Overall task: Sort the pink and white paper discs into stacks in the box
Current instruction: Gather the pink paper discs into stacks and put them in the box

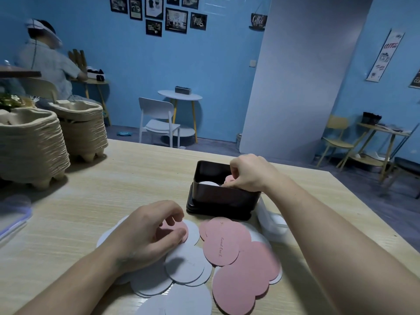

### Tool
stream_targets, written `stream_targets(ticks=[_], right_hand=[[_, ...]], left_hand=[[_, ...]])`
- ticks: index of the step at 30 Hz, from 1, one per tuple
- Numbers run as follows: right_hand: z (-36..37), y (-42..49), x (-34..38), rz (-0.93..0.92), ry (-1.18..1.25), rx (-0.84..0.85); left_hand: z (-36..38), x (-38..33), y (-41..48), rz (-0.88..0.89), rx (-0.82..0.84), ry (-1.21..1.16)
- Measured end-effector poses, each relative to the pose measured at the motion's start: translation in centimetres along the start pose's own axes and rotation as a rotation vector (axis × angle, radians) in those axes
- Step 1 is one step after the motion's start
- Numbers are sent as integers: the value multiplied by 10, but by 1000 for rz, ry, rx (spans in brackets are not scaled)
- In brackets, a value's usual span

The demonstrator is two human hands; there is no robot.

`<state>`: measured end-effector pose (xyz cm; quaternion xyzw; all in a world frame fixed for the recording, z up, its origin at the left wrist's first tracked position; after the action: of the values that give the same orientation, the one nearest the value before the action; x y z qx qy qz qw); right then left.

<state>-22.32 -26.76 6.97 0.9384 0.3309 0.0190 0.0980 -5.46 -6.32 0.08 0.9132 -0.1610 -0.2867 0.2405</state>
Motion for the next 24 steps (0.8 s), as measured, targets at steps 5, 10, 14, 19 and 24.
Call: stream_targets(ticks=[5,10,14,19,24], right_hand=[[12,-1,-10,23,174,55],[8,-1,-13,6,318,9],[-10,-14,-2,-83,395,-103],[-25,-53,32,-333,462,-244],[8,-95,78,-498,496,-185]], left_hand=[[-1,1,0,-6,-11,-7],[-1,2,-1,-24,-7,-14],[-5,5,-2,-46,1,18],[-11,15,-3,-98,37,105],[-16,26,-5,-169,71,157]])
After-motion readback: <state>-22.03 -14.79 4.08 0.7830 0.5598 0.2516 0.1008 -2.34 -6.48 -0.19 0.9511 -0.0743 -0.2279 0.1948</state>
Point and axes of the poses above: each hand's wrist, its own y-axis towards the middle knuckle, its own z-axis out of the palm, x = y × z, the point moved 7 cm from there along y, towards the middle knuckle, and after that the axes turned 2 degrees about y, right-handed, at the moved point
